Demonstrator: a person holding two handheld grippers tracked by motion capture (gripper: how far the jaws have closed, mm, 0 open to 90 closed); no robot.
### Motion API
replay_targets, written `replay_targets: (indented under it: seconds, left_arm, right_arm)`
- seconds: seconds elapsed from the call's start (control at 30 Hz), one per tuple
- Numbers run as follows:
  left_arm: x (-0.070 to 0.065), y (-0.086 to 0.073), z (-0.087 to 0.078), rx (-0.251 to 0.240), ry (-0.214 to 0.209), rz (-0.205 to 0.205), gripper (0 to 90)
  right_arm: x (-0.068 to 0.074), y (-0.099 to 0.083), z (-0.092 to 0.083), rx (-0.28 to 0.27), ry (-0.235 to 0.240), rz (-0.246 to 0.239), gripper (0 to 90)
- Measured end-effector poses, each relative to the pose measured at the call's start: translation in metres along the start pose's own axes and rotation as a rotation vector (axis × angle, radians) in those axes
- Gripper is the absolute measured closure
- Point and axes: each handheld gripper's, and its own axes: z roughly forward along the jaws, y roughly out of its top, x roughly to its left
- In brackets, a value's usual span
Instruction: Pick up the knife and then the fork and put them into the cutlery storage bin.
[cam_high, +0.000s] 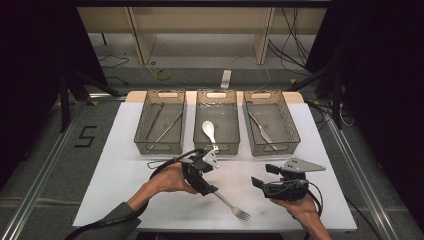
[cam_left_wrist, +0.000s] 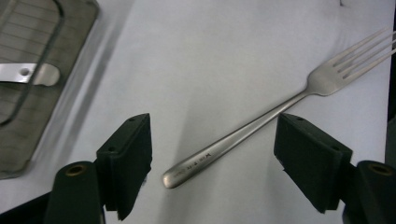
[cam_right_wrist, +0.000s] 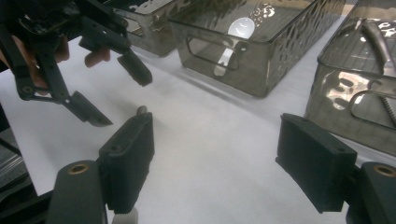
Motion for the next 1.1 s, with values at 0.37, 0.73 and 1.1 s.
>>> replay_targets:
  seconds: [0.37,0.73,1.1]
  left_arm:
    - [-0.007,0.003,0.018,0.081,-0.054,0.061,33.9]
    - [-0.005,0.005,0.030,0.129,-0.080,0.090,38.7]
    - [-0.004,0.004,0.034,0.170,-0.081,0.088,44.1]
  right_arm:
    - [0.002,-0.002,0.002,0.020,0.010,-0.003,28.3]
    - [0.002,-0.005,0.004,0.043,0.014,-0.007,28.3]
    - [0.001,-0.005,0.005,0.046,0.012,-0.003,28.7]
